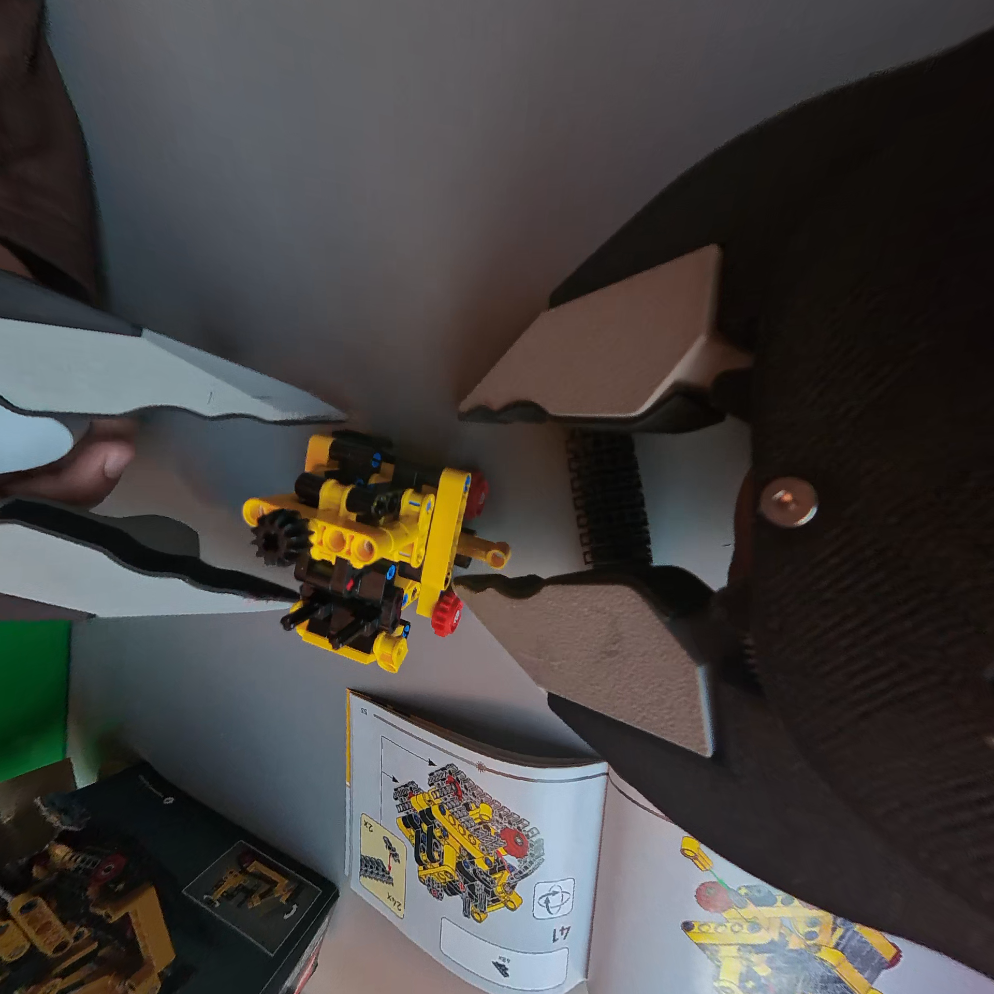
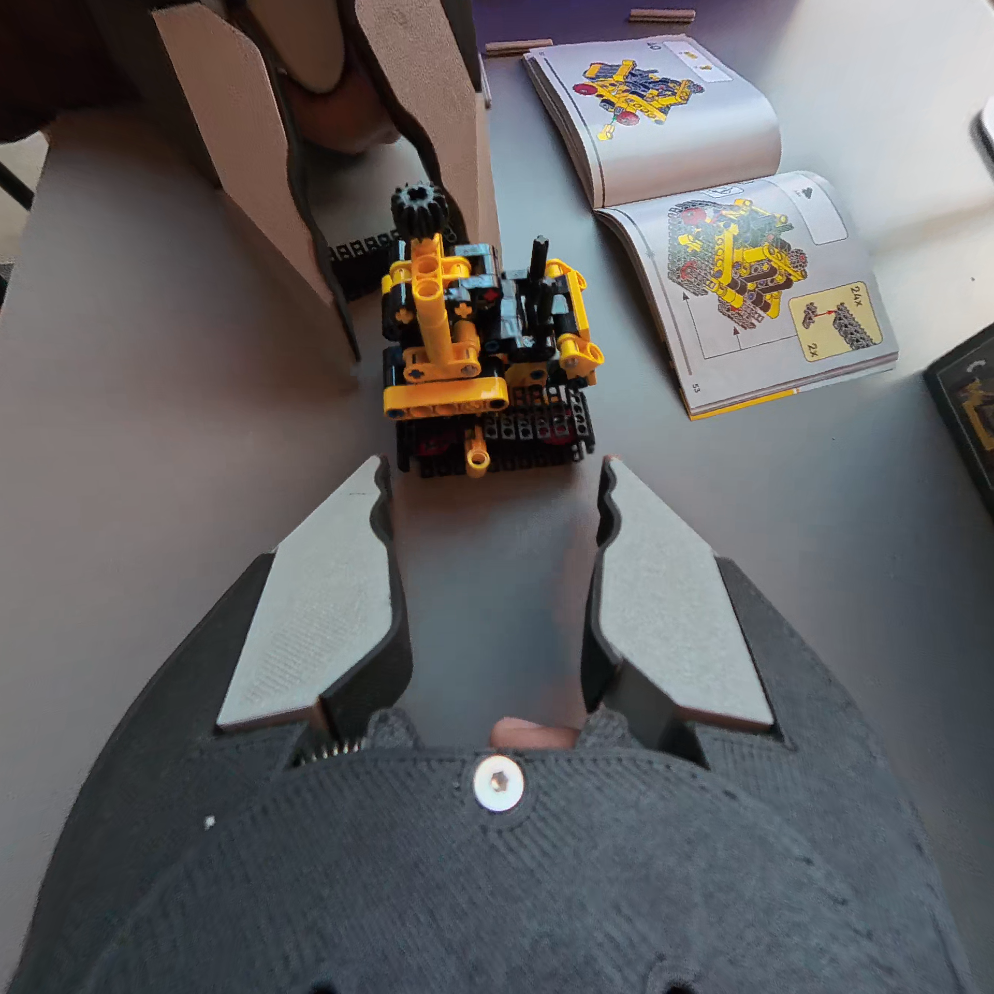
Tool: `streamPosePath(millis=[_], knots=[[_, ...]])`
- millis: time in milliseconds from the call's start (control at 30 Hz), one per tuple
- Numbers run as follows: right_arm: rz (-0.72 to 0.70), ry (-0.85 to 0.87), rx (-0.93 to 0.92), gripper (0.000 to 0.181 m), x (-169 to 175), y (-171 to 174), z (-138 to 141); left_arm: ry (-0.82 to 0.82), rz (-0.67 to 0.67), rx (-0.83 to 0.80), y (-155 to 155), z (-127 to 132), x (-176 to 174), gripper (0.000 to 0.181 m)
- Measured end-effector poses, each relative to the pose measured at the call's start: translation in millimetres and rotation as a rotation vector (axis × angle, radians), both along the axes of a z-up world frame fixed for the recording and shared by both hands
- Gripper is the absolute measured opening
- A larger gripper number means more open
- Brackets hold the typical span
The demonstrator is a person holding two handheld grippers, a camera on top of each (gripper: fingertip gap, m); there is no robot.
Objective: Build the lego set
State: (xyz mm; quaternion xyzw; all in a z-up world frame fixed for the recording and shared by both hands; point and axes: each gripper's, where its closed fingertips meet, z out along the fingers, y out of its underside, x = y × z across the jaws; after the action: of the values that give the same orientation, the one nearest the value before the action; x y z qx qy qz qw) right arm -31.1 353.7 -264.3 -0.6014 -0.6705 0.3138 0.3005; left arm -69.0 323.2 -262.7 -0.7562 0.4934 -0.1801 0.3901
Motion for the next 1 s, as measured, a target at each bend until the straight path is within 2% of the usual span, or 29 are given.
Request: streamPosePath(millis=[100, 267, 400, 500, 567, 667, 700, 867, 933, 1000], knots=[[-0.043, 0.011, 0.049, 0.076, 15.5, 17.0, 1.2, -0.027, -0.044, 0.013, -10.6, 4.9, -3.7, 0.065], [-0.105, 0.095, 0.046, 0.079, 35.7, 24.9, 15.0, -0.053, 0.003, 0.051, -9.6, 11.3, -18.1, 0.065], [-0.146, 0.184, -0.032, 0.080, 42.1, 25.0, 29.5, -0.033, -0.019, 0.012, -11.8, 5.5, -16.1, 0.061], [-0.246, 0.226, -0.135, 0.078, 46.2, 31.5, 36.8, -0.014, -0.042, -0.004, -14.2, 1.7, -13.6, 0.056], [-0.231, 0.264, -0.201, 0.077, 44.9, 26.2, 46.7, -0.027, -0.048, 0.005, -13.4, 3.9, -11.7, 0.053], [-0.406, 0.158, 0.000, 0.065, 58.6, 67.1, 31.3, -0.047, -0.069, -0.022, -14.9, 4.9, -9.5, 0.054], [-0.429, 0.131, 0.005, 0.063, 62.6, 72.9, 25.6, -0.056, -0.074, -0.036, -15.3, 5.2, -9.3, 0.056], [-0.406, 0.220, -0.217, 0.068, 56.5, 66.9, 32.3, -0.097, -0.115, -0.068, -20.7, 9.1, -7.7, 0.047], [-0.411, 0.213, -0.212, 0.062, 56.1, 68.1, 29.6, -0.081, -0.124, -0.045, -22.3, 8.2, -6.8, 0.039], [-0.417, 0.175, -0.196, 0.065, 55.7, 68.2, 23.4, -0.054, -0.135, -0.015, -23.8, 6.2, -5.9, 0.039]])
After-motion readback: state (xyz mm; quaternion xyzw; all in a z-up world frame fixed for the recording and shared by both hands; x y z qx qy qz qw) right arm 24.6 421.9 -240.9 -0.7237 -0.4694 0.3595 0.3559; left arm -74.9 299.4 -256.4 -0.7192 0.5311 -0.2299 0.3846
